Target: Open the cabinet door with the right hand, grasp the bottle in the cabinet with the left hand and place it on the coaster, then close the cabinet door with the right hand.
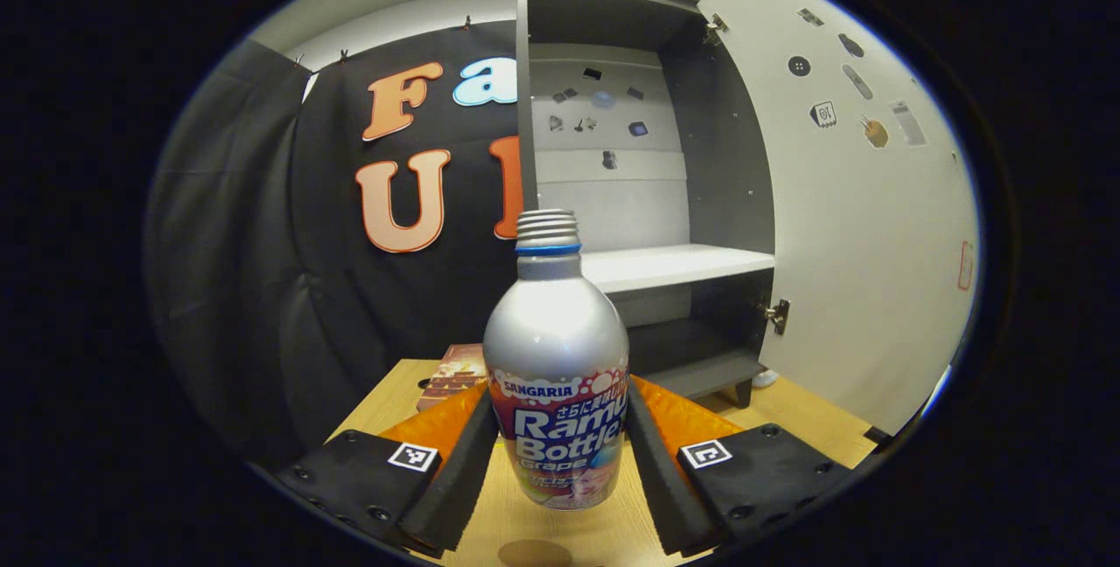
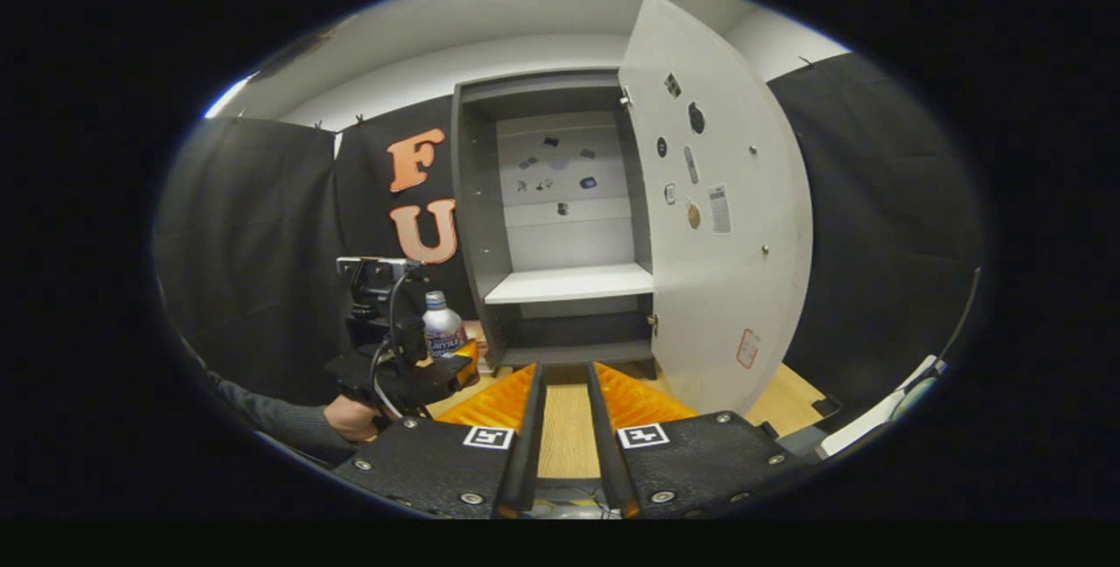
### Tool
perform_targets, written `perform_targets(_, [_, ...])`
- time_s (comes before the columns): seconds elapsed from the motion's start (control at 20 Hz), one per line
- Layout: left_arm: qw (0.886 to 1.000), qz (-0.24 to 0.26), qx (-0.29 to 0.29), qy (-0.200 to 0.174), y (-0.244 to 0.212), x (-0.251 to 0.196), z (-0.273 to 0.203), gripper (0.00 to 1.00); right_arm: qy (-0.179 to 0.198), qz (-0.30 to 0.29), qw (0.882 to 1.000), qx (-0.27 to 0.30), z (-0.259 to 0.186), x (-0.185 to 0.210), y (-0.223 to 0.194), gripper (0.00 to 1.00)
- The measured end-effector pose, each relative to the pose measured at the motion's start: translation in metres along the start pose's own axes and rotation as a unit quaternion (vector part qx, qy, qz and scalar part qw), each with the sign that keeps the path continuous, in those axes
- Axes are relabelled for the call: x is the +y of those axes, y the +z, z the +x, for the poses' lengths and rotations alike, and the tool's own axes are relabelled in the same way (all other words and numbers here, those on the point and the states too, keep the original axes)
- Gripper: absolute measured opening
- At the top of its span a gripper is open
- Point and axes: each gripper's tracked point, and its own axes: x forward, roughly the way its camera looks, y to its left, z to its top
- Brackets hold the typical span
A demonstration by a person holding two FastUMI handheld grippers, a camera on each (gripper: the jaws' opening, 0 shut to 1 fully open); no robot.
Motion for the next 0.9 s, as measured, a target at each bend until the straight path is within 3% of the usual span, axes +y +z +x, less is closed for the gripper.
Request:
perform_targets(0.05, [1.0, 0.001, 0.006, 0.004, -0.01, 0.004, -0.002, 0.86, 0.0, 0.004, 1.0, 0.003, -0.001, 0.0, -0.003, 0.29])
perform_targets(0.85, [0.992, 0.001, 0.125, 0.024, -0.177, 0.015, -0.023, 0.86, -0.024, 0.014, 0.994, 0.106, 0.02, -0.03, -0.073, 0.29])
perform_targets(0.9, [0.991, 0.001, 0.129, 0.028, -0.182, 0.017, -0.022, 0.86, -0.022, 0.012, 0.994, 0.11, 0.021, -0.029, -0.075, 0.24])
